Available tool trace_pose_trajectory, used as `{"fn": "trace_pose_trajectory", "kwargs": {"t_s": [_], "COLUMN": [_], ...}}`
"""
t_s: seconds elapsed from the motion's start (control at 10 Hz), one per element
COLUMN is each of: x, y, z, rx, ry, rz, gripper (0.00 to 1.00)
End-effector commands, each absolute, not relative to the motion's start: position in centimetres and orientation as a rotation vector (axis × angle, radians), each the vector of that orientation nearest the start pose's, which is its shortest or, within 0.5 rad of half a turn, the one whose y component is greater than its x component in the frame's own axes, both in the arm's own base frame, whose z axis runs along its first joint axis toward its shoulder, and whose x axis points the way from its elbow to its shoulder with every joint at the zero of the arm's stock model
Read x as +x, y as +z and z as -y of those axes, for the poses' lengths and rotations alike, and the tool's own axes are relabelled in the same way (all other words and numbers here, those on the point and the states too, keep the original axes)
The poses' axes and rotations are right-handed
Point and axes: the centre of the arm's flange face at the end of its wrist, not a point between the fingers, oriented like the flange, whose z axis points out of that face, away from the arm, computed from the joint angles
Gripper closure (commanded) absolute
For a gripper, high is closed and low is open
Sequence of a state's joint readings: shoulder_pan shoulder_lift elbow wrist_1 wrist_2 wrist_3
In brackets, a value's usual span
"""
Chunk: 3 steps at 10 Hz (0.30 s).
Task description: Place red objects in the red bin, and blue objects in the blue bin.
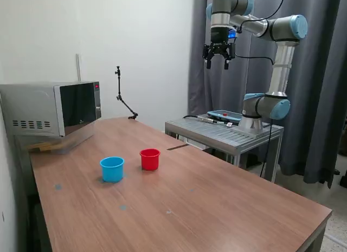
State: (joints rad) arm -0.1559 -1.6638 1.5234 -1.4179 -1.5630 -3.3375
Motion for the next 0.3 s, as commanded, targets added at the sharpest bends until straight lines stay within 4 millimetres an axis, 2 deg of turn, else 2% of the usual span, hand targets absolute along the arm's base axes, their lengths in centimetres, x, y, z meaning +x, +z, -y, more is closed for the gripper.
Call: {"fn": "trace_pose_trajectory", "kwargs": {"t_s": [0.0, 0.2], "x": [-45.7, -45.0], "y": [53.3, 52.4], "z": [6.8, 8.1], "rx": [-2.272, -2.297], "ry": [-0.065, -0.074], "rz": [-2.164, -2.131], "gripper": [0.0, 0.0]}}
